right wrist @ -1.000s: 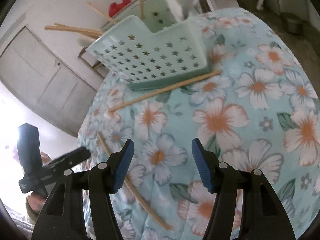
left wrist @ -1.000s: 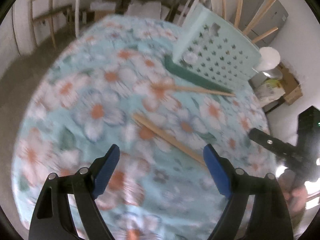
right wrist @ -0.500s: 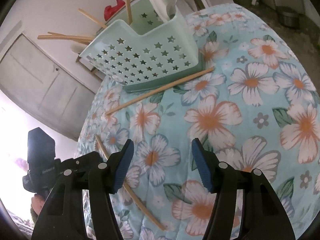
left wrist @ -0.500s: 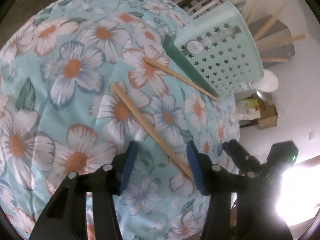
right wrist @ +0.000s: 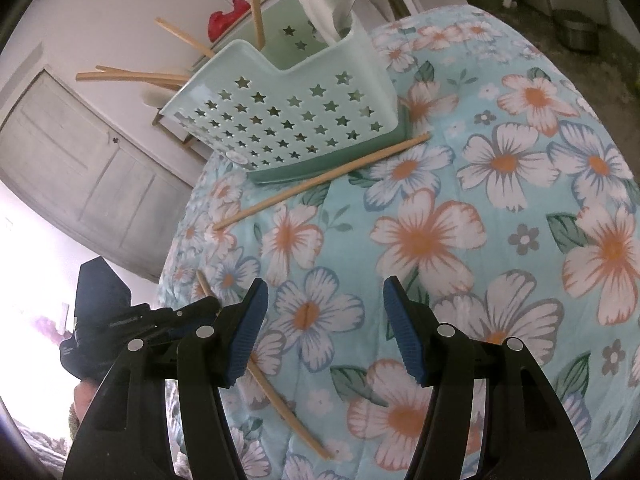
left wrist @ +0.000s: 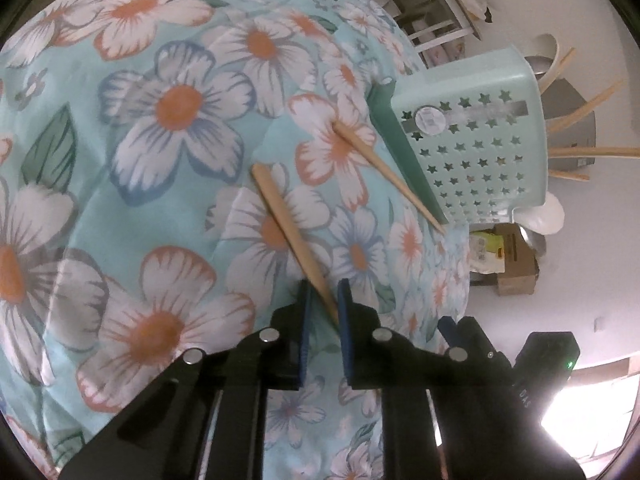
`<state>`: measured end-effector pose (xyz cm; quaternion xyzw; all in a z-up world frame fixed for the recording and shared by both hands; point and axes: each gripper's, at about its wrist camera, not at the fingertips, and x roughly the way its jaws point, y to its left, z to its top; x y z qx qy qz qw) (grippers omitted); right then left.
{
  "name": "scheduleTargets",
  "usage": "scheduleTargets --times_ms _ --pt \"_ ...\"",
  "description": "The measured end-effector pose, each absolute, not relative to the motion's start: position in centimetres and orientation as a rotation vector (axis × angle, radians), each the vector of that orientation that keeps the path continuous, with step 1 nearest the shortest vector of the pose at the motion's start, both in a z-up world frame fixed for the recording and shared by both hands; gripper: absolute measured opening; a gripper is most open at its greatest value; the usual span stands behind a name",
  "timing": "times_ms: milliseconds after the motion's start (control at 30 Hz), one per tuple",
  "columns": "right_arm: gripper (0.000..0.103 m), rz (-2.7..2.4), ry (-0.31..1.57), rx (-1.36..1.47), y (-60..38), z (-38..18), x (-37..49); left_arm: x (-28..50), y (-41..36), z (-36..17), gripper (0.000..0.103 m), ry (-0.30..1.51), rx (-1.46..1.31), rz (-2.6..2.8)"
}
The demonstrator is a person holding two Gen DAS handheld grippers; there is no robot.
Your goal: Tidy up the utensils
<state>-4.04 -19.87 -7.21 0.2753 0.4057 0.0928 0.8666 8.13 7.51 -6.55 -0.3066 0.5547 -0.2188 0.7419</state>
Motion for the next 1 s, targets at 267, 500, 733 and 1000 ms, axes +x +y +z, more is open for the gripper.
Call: scheduleTargets --times_ms 267,500,733,1000 --pt "0.058 0.197 0.849 0.57 -19.7 -7.1 -4.1 8.5 7.2 -5.6 0.012 1.25 -0.555 -0.53" --pt "0.058 0.211 0.858 0.566 -19.2 -7.3 -3.8 8.5 8.8 -4.7 0.012 1.251 -0.411 -0.532" --pt "0.058 0.221 0.864 0.554 -18.6 -7.4 -3.6 8.6 10.6 -4.4 0.012 1.214 -0.353 -0.465" --pt "0.058 0.224 0.867 0.546 -18.4 -7.3 -3.3 9.1 10.9 -4.6 0.014 1.216 -0.404 -0.44"
